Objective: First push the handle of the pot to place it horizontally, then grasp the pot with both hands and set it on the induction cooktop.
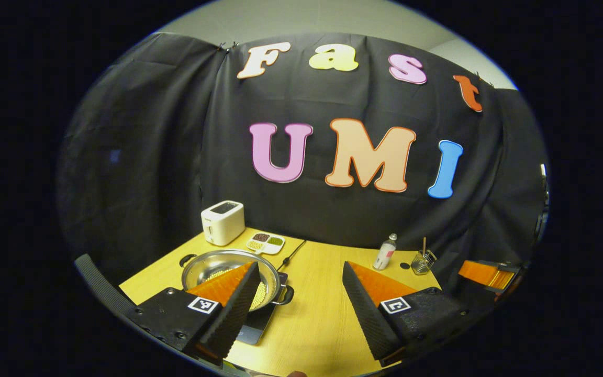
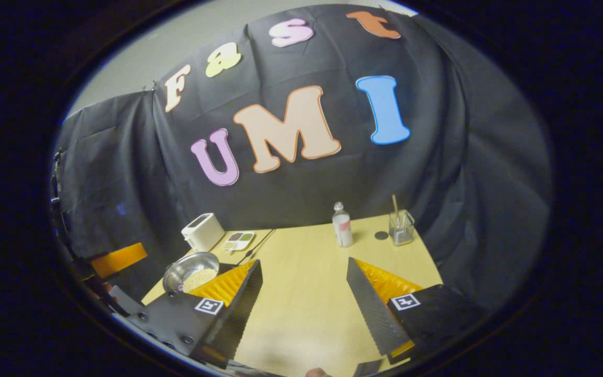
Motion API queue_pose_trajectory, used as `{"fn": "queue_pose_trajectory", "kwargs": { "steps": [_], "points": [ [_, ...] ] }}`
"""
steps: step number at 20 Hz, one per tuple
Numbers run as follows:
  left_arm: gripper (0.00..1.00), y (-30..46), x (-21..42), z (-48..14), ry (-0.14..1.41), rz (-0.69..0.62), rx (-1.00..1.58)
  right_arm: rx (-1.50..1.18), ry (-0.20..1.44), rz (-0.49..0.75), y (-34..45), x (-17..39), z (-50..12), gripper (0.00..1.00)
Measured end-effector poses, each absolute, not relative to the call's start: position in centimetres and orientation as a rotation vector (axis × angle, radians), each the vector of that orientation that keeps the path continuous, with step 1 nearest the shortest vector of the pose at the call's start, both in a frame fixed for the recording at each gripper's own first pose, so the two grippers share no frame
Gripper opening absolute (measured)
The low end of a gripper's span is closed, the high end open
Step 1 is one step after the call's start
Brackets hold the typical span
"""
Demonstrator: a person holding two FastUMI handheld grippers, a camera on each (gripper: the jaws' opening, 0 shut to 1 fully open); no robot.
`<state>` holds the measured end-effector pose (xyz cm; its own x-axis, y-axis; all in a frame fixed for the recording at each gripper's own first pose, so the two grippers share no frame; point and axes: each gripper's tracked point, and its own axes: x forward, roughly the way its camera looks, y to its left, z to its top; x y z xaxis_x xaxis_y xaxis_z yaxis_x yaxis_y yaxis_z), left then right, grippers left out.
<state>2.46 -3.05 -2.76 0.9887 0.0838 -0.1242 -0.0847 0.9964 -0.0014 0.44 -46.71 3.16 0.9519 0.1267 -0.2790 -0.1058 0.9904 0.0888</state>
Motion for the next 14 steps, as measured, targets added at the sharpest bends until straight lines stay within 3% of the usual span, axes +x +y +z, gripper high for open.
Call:
{"fn": "queue_pose_trajectory", "kwargs": {
  "steps": [3, 4, 5, 10, 14],
  "points": [
    [0.94, -3.8, 1.8, -0.2, 0.033, 0.097, 0.012, 0.081, 0.222, 0.144, -46.6, 0.0, 5.9, 0.92],
    [0.96, -4.3, 1.7, 0.5, 0.002, 0.095, 0.011, 0.079, 0.202, 0.151, -46.5, 0.0, 6.6, 1.0],
    [0.96, -4.8, 1.5, 0.8, -0.012, 0.089, 0.013, 0.071, 0.19, 0.157, -46.4, 0.1, 6.9, 0.92],
    [0.93, -5.4, 1.2, 0.3, -0.008, 0.11, 0.052, 0.053, 0.191, 0.192, -45.0, 1.2, 7.3, 0.92],
    [0.96, -5.8, 2.0, -0.2, -0.004, 0.114, 0.053, 0.05, 0.186, 0.199, -44.9, 0.9, 7.0, 0.92]
  ]
}}
